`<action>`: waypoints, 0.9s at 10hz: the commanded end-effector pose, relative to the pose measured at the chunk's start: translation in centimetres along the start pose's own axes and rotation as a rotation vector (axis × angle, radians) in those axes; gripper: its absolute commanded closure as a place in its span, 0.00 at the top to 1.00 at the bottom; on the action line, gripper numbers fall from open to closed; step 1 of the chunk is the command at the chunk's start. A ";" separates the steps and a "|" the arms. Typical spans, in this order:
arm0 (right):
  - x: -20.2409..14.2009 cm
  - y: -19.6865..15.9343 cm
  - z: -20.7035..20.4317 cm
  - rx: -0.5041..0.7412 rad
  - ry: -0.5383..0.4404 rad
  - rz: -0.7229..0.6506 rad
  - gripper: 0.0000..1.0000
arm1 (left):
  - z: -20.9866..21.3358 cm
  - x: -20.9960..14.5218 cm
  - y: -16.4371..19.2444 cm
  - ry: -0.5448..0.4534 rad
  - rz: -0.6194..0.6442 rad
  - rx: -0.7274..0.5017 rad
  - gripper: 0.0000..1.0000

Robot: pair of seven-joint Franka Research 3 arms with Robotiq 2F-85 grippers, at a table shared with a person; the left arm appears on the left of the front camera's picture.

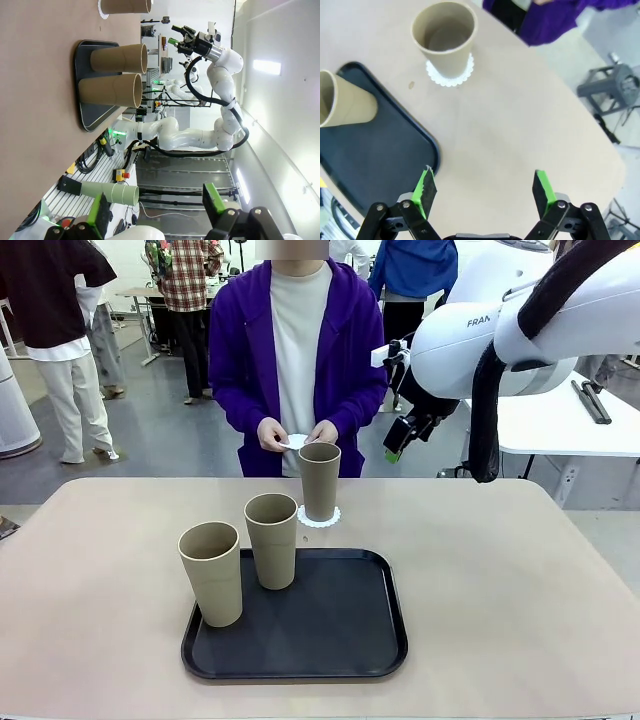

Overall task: Place coasters on the table and set cups on them.
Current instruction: Take one Reusable plastic cup from the Flat Tray and place it on a coaster set by the human.

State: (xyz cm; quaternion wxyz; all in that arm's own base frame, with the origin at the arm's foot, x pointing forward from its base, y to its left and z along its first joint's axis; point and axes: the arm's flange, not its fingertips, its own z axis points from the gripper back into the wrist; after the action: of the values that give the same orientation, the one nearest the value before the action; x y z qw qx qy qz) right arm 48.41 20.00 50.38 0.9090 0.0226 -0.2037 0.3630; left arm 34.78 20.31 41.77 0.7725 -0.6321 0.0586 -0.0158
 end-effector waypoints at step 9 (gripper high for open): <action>-16.9 -9.1 5.1 -0.091 0.233 -0.516 1.00 | 0.1 -0.1 -0.2 -0.010 -0.009 -0.008 1.00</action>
State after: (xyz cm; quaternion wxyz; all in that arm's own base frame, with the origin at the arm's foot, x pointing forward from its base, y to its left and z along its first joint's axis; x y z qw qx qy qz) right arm 42.27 1.34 49.78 0.9875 -0.0049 -0.1017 0.1204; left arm 34.79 20.34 41.75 0.7725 -0.6322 0.0586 -0.0154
